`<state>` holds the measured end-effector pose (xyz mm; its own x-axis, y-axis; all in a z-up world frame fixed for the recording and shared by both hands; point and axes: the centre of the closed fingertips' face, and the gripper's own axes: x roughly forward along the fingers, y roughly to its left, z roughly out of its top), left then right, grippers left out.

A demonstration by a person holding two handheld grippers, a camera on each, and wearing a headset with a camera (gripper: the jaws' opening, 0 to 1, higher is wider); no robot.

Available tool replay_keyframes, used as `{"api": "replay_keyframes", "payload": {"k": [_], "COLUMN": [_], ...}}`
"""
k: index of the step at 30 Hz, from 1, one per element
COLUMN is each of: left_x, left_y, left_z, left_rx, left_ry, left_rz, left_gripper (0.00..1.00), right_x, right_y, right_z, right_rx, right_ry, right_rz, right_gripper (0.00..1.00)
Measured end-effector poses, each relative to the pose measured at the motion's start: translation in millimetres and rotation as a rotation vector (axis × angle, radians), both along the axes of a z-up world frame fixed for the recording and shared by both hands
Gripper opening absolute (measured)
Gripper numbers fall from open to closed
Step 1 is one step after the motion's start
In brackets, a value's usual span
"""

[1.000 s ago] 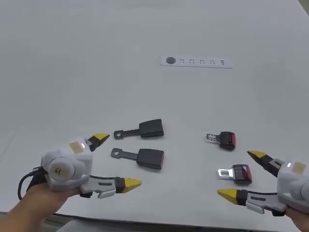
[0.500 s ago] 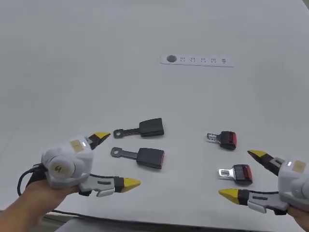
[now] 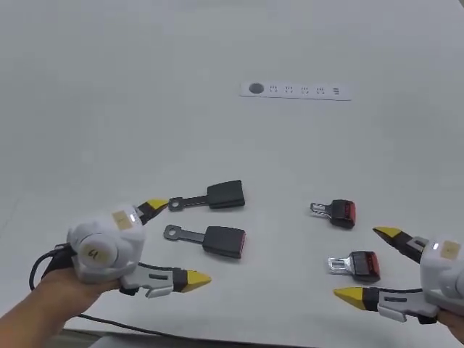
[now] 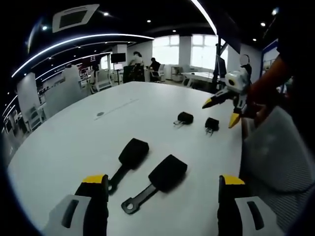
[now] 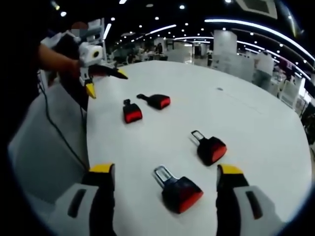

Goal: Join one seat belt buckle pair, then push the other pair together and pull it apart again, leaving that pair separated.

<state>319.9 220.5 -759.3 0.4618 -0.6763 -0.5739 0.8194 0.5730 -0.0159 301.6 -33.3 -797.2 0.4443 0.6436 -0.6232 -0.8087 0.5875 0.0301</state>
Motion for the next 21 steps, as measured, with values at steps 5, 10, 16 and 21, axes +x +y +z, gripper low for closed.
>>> {"api": "replay_keyframes", "payload": {"k": [5, 10, 16, 21], "left_x": [2.3, 3.0, 7.6, 9.9], "left_y": [-2.7, -3.5, -6.0, -6.6], "left_z": [-7.1, -14.8, -19.7, -18.7], "left_rx": [0.012, 0.038, 0.045, 0.037], "left_ry": [0.012, 0.019, 0.028, 0.029], "left_rz": [-0.016, -0.044, -0.056, -0.048], "left_gripper": [0.94, 0.93, 0.93, 0.93], "right_x": [0.2, 1.5, 5.5, 10.2], "right_y": [0.2, -1.4, -3.8, -3.5], "right_z": [-5.8, -11.1, -15.9, -14.7], "right_rx": [-0.009, -0.02, -0.03, -0.017], "right_ry": [0.012, 0.024, 0.035, 0.034], "right_rz": [0.027, 0.053, 0.076, 0.056], "right_gripper": [0.85, 0.83, 0.82, 0.82]}}
